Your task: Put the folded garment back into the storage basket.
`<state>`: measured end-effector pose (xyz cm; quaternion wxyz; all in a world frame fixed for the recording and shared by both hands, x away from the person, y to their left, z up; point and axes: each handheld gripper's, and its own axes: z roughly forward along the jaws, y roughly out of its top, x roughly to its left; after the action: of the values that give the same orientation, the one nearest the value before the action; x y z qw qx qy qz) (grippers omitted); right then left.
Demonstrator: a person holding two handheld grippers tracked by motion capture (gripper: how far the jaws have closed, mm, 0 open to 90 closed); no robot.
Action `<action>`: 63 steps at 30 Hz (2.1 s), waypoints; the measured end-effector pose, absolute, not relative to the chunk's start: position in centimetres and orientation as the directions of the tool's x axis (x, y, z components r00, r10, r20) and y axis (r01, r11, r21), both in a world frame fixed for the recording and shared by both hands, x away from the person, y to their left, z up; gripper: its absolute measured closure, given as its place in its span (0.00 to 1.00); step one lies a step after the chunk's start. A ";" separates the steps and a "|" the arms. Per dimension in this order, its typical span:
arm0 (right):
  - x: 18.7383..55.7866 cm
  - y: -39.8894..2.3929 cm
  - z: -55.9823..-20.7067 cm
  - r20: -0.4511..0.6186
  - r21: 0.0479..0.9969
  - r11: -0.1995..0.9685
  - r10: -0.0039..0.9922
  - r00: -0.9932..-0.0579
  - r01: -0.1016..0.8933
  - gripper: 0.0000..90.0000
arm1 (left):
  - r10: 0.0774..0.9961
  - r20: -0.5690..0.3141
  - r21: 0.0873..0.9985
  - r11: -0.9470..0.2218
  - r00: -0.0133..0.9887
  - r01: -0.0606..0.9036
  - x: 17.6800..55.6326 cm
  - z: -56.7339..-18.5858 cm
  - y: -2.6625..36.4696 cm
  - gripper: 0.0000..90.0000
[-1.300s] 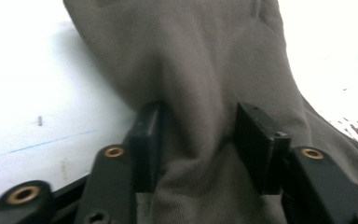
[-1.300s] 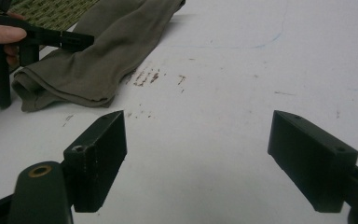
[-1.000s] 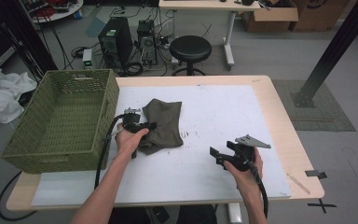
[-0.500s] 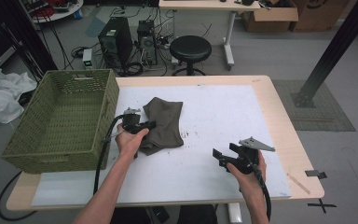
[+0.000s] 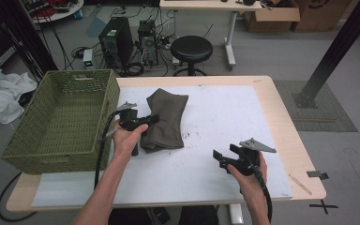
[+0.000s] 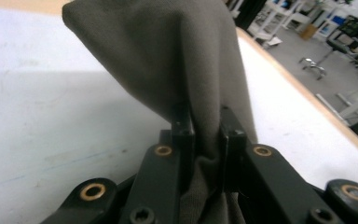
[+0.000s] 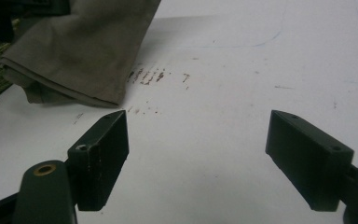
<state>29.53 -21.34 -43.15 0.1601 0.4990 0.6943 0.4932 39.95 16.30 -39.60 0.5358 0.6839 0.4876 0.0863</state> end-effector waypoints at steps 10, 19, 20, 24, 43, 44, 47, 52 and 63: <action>29.5 -20.4 -42.9 0.266 0.847 0.025 0.845 -0.464 0.531 0.24 | 0.753 -0.374 0.872 0.087 0.541 0.482 38.1 -33.1 20.4 0.90; 29.8 -19.5 -43.0 0.268 0.846 0.032 0.838 -0.476 0.533 0.24 | 0.811 -0.350 0.878 0.110 0.469 0.466 37.8 -30.4 27.6 0.90; 29.9 -19.2 -43.1 0.270 0.844 0.034 0.835 -0.480 0.535 0.24 | 0.822 -0.353 0.875 0.121 0.446 0.468 37.7 -30.4 29.4 0.90; 30.0 -18.9 -43.1 0.267 0.844 0.042 0.832 -0.486 0.534 0.24 | 0.832 -0.371 0.867 0.151 0.412 0.475 37.6 -30.5 32.1 0.90; 30.5 -18.2 -43.2 0.262 0.841 0.053 0.831 -0.490 0.539 0.24 | 0.882 -0.362 0.830 0.158 0.301 0.535 37.5 -32.3 41.2 0.86; 30.5 -18.2 -43.2 0.263 0.840 0.052 0.832 -0.489 0.540 0.24 | 0.933 -0.276 0.838 0.116 0.232 0.533 37.8 -33.0 41.8 0.76; 30.4 -18.3 -43.2 0.263 0.838 0.053 0.832 -0.488 0.542 0.24 | 0.953 -0.263 0.826 0.140 0.153 0.545 38.0 -33.8 43.0 0.50; 30.4 -18.4 -43.2 0.261 0.838 0.053 0.836 -0.483 0.543 0.24 | 0.946 -0.272 0.844 0.145 0.179 0.517 37.5 -33.7 43.0 0.46; 30.2 -18.3 -43.3 0.253 0.838 0.057 0.840 -0.480 0.542 0.23 | 0.912 -0.278 0.888 0.125 0.301 0.442 35.8 -32.3 38.7 0.34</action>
<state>30.24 -18.30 -43.34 0.1537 0.4863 0.7105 0.4849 35.79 38.68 -32.31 0.5148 0.6210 0.5452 0.2283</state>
